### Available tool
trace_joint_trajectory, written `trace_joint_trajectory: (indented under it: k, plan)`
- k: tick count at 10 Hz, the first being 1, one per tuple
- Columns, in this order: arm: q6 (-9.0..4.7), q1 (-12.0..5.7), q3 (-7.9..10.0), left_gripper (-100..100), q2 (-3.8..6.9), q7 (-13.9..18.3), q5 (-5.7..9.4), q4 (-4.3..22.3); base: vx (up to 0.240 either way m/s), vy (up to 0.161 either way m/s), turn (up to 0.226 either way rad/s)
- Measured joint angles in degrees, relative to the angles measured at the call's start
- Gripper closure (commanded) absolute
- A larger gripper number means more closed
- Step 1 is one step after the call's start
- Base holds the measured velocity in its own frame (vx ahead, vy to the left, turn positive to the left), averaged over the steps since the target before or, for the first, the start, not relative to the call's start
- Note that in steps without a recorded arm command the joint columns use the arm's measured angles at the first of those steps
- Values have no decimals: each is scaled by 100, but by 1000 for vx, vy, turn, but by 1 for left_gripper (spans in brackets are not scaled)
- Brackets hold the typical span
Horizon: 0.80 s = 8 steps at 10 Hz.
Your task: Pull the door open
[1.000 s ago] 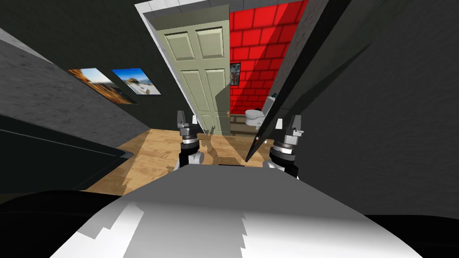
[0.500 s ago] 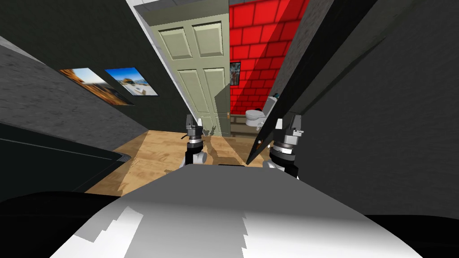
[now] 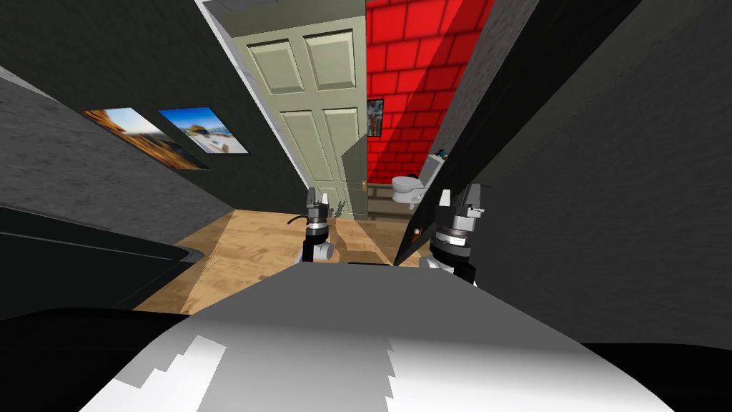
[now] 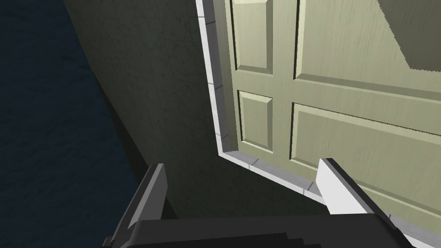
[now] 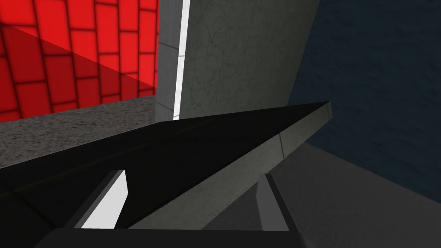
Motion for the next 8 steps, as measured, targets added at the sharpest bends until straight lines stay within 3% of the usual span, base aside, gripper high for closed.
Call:
trace_joint_trajectory:
  k: [8]
  plan:
    - [-157,-456,-231,-100,86,-238,379,1201,94,20,-13]
